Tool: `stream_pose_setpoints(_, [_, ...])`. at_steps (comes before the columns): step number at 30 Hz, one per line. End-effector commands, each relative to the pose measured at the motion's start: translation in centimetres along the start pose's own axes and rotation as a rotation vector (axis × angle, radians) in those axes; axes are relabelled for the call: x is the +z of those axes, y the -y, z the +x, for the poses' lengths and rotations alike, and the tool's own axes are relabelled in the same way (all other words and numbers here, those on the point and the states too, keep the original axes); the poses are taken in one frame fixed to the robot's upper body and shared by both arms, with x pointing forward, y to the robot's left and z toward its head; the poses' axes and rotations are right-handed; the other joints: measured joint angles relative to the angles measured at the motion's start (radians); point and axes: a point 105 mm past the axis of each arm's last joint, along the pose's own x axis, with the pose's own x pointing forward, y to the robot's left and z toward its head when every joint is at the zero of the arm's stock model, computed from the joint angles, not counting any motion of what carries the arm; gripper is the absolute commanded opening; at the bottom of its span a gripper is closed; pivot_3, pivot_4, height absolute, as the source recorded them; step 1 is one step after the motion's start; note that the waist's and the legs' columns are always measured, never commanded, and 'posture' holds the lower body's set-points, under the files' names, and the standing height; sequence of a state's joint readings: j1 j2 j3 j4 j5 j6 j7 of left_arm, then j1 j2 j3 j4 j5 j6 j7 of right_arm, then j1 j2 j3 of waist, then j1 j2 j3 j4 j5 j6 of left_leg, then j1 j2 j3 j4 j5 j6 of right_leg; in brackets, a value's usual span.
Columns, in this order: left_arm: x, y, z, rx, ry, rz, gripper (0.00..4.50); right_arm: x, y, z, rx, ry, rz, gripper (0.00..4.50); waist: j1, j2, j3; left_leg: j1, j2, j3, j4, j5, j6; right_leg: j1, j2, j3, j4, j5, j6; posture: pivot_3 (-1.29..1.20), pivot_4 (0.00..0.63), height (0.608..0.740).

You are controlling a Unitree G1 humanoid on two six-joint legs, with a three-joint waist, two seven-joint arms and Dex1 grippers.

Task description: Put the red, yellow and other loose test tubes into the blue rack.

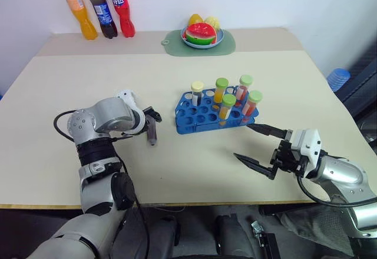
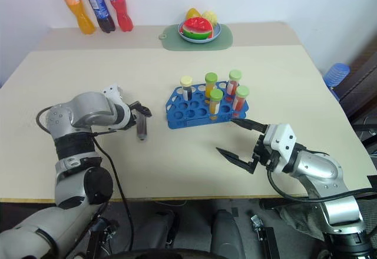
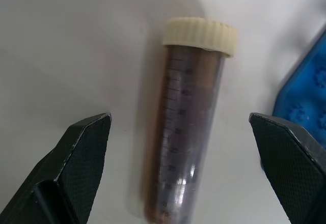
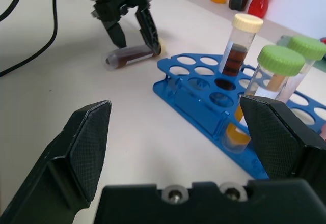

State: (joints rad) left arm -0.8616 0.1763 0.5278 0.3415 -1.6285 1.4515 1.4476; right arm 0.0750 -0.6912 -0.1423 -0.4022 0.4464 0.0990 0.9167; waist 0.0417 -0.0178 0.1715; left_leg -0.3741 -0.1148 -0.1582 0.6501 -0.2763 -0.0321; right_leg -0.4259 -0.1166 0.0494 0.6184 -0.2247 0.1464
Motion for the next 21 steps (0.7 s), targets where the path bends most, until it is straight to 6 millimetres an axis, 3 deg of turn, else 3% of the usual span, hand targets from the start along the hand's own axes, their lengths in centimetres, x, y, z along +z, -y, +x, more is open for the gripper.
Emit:
stream_pose_setpoints(1, [0.4,0.6,-0.1,-0.002,-0.016,0.035,3.61,1.3,0.0,-0.4,-0.009,0.017,-0.060,4.50,0.000,0.000,0.000,0.000,0.000,0.000,0.000,0.000,0.000,0.000,0.000,0.000,0.000,0.000,0.000,0.00,0.150,0.740])
stream_pose_setpoints(6, [0.3,0.0,0.5,0.029,-0.045,0.021,1.09,1.3,0.1,-0.5,-0.022,0.013,-0.061,4.50,0.000,0.000,0.000,0.000,0.000,0.000,0.000,0.000,0.000,0.000,0.000,0.000,0.000,0.000,0.000,0.00,0.150,0.740])
stream_pose_setpoints(7, [0.3,0.0,0.5,0.030,-0.046,0.020,0.81,1.3,0.2,-0.5,-0.023,0.012,-0.062,4.50,0.000,0.000,0.000,0.000,0.000,0.000,0.000,0.000,0.000,0.000,0.000,0.000,0.000,0.000,0.000,0.00,0.150,0.740])
stream_pose_setpoints(11, [-0.2,0.2,-0.5,-0.095,-0.030,0.047,0.77,1.2,0.3,-0.5,-0.034,0.016,-0.035,4.50,-0.003,0.000,-0.001,0.000,0.000,0.000,0.000,0.000,0.000,0.000,0.000,0.000,0.001,0.000,0.000,0.00,0.150,0.740])
stream_pose_setpoints(14, [1.0,0.0,-3.1,-0.176,0.160,0.152,0.77,1.1,0.4,-0.4,-0.033,0.013,-0.035,4.50,-0.007,0.000,-0.001,0.000,0.000,0.001,-0.001,0.000,0.000,-0.002,0.000,0.001,0.001,0.000,0.000,0.00,0.150,0.740])
stream_pose_setpoints(15, [2.1,0.7,-5.2,-0.288,0.307,0.200,0.77,1.0,0.3,-0.3,-0.028,0.013,-0.033,4.50,-0.010,0.000,0.000,0.000,0.001,0.001,-0.001,0.000,0.000,-0.003,0.001,0.001,0.001,0.000,0.000,0.00,0.150,0.740])
stream_pose_setpoints(16, [2.2,2.3,-7.6,-0.511,0.400,0.218,0.77,0.9,0.3,-0.2,-0.024,0.014,-0.029,4.50,-0.012,0.000,0.000,-0.001,0.001,0.002,-0.002,0.000,-0.001,-0.003,0.001,0.001,0.002,0.000,-0.001,0.00,0.150,0.740])
stream_pose_setpoints(17, [1.4,3.2,-9.1,-0.653,0.417,0.295,0.77,0.8,0.3,-0.1,-0.020,0.015,-0.024,4.50,-0.012,0.000,0.000,-0.001,0.001,0.004,-0.002,0.000,-0.001,-0.004,0.001,0.001,0.001,0.000,-0.001,0.00,0.150,0.740])
stream_pose_setpoints(21, [0.4,2.9,-9.9,-0.655,0.511,0.504,0.77,0.5,0.5,0.0,-0.017,0.013,-0.017,4.50,-0.003,0.004,-0.003,0.001,0.001,0.009,-0.002,0.000,0.001,0.000,0.001,0.001,0.000,0.000,-0.001,0.00,0.150,0.740])
